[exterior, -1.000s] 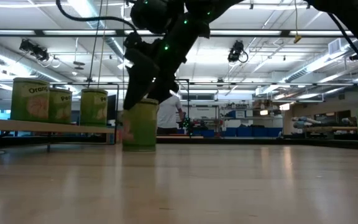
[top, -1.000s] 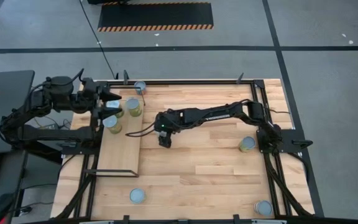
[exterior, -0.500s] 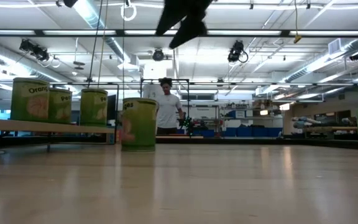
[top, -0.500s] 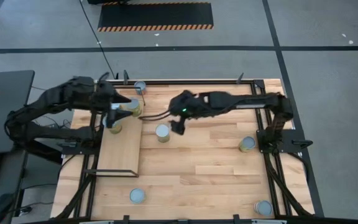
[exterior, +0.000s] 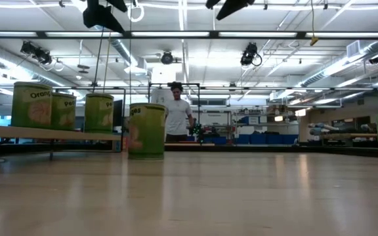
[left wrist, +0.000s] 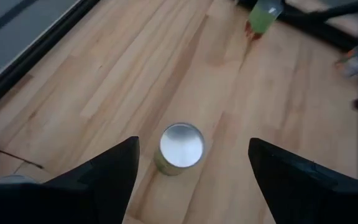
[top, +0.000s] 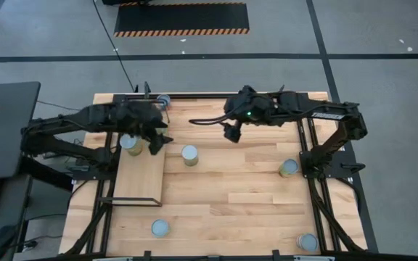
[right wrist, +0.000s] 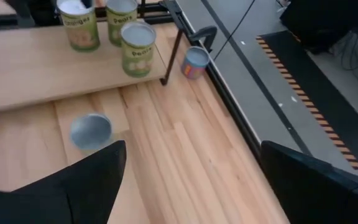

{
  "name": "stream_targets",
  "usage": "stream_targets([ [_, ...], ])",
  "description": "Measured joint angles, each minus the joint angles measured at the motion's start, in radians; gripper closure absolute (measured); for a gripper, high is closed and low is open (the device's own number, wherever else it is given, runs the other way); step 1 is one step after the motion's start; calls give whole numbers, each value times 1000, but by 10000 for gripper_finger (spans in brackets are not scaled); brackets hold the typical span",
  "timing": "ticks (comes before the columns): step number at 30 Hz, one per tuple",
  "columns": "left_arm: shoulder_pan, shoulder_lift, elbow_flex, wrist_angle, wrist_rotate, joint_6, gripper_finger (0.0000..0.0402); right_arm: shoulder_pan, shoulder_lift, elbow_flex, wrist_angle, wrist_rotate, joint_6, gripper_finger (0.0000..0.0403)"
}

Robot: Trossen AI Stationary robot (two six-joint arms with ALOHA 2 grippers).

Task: Pick and place cans onto a shelf
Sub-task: Put the large canned oranges on the shelf aligned with the other large canned oranges

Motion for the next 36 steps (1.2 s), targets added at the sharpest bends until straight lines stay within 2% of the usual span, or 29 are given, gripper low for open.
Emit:
stream_targets([
  [9, -182, 126, 0, 45, -184, -197, 95, -49, -70, 0, -118, -6, -110, 25],
  [16, -259, 208, 9, 58, -262, -377, 95, -109, -128, 0, -171, -89, -196, 25],
  [21, -291, 275, 87, 65, -307, -379, 95, -150, -169, 0, -198, -126, -236, 25],
  [31, -284, 361, 101, 60, -309, -344, 87, -165, -241, 0, -328, -167, -183, 25],
  [36, -238, 397, 93, 41, -253, -340, 86, -143, -277, -2, -360, -167, -133, 25],
])
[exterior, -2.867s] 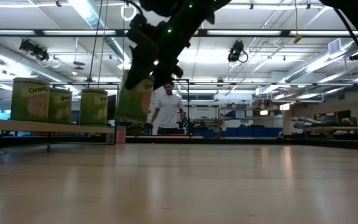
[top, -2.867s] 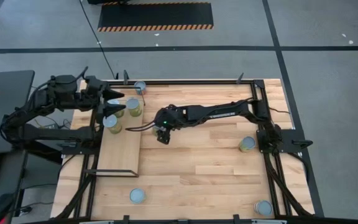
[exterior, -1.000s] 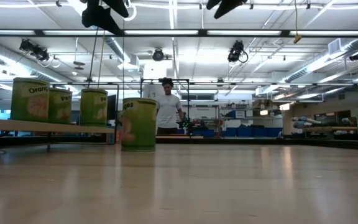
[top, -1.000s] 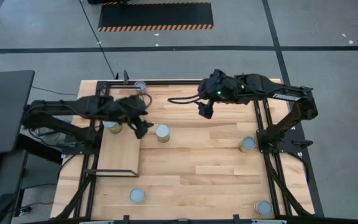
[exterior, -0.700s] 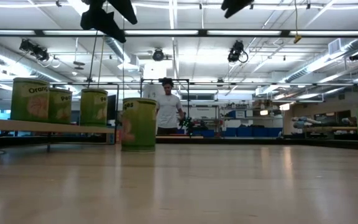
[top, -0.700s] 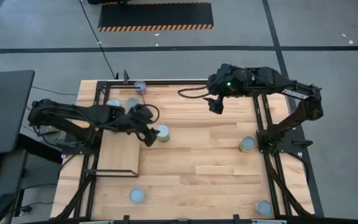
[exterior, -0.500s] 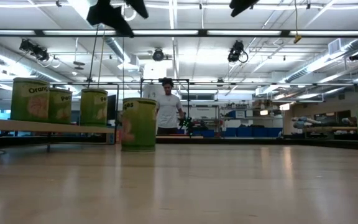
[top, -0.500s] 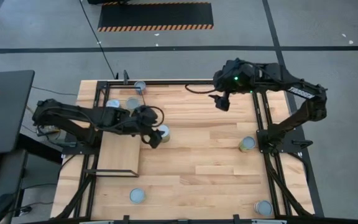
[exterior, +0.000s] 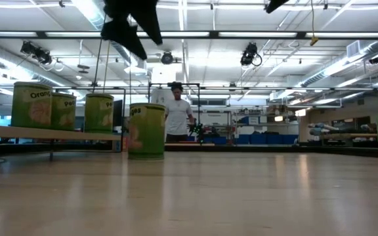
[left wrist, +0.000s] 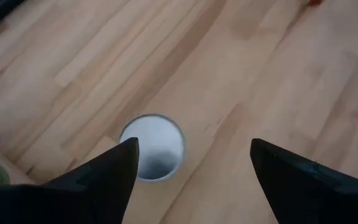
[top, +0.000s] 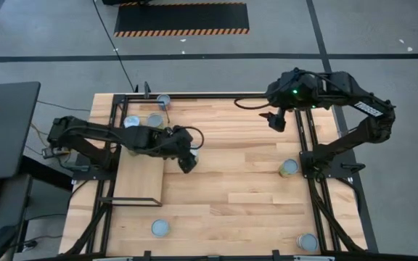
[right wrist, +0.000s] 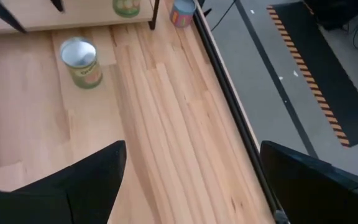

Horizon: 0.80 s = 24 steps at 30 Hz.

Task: Pick and place cans onto a shelf
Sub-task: Put the large canned oranges on the shelf aligned with the other large canned oranges

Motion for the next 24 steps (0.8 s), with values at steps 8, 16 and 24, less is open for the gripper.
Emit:
stream_targets([
  [8, 33, 40, -1, 3, 26, 124, 139, 11, -94, -165, 94, 2, 30, 25],
  [16, 41, 39, -1, -4, 62, 82, 207, 11, -185, -400, 251, -29, 91, 25],
  [24, 77, 72, -2, -82, 98, 39, 71, 11, -206, -525, 355, -59, 116, 25],
])
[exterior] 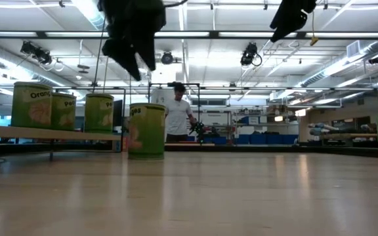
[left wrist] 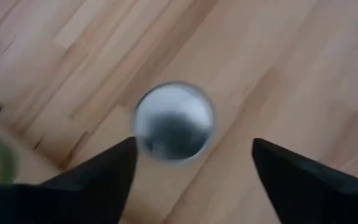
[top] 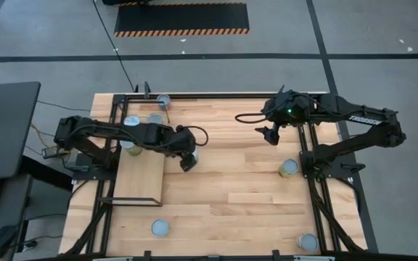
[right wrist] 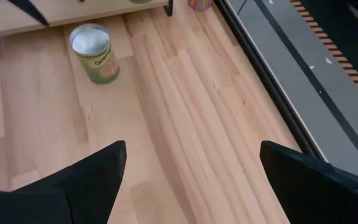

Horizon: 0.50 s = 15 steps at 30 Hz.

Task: Pick and place cans onto a shelf
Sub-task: Put the large canned oranges on the shelf aligned with the other large canned oranges

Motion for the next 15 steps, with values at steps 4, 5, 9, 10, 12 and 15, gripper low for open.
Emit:
stream_targets([
  [4, 24, 17, -11, 7, -10, 27, 19, 3, 5, -3, 21, -2, 0, 25],
  [5, 28, 18, -23, 20, 0, 47, 11, 2, 4, -3, 34, -5, 0, 25],
  [9, 47, 19, -74, 51, 62, 107, 4, 2, -1, -3, 50, -16, -1, 25],
  [10, 47, 19, -79, 72, 65, 117, 4, 2, -2, -3, 47, -16, 0, 25],
  [12, 47, 14, -80, 100, 66, 139, 4, 2, -3, -3, 47, -16, 5, 25],
  [15, 47, 12, -81, 105, 67, 166, 4, 2, -4, -3, 48, -16, 10, 25],
])
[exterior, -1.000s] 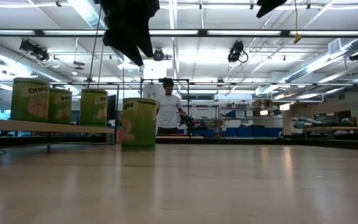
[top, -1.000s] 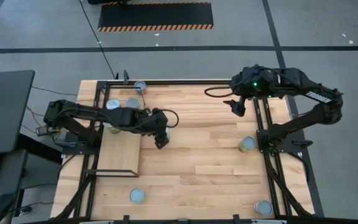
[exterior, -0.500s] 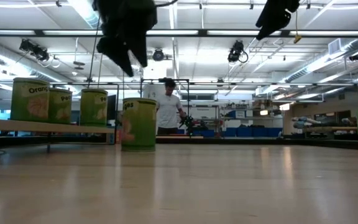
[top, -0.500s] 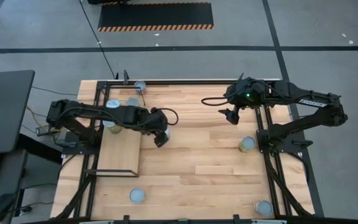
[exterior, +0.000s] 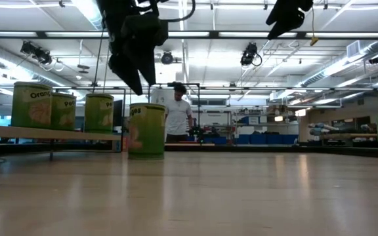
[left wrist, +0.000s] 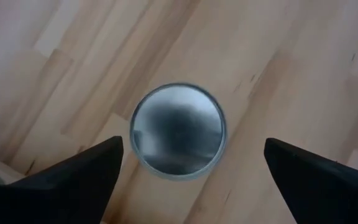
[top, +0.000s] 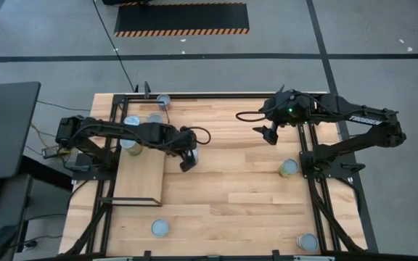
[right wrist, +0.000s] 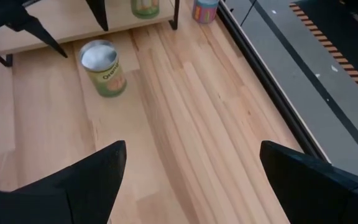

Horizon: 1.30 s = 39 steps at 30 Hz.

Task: Pick and place cans onto a shelf
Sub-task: Put the large canned oranges on the shelf aligned with the other large canned oranges

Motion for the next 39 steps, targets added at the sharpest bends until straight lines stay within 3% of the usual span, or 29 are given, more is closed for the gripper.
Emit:
stream_targets([
  [25, 35, 91, -1, 83, 105, 98, 4, 0, 1, 1, 43, -30, 50, 25],
  [39, 38, 75, 43, 33, 20, 101, 4, 0, 3, 1, 49, -37, 68, 25],
])
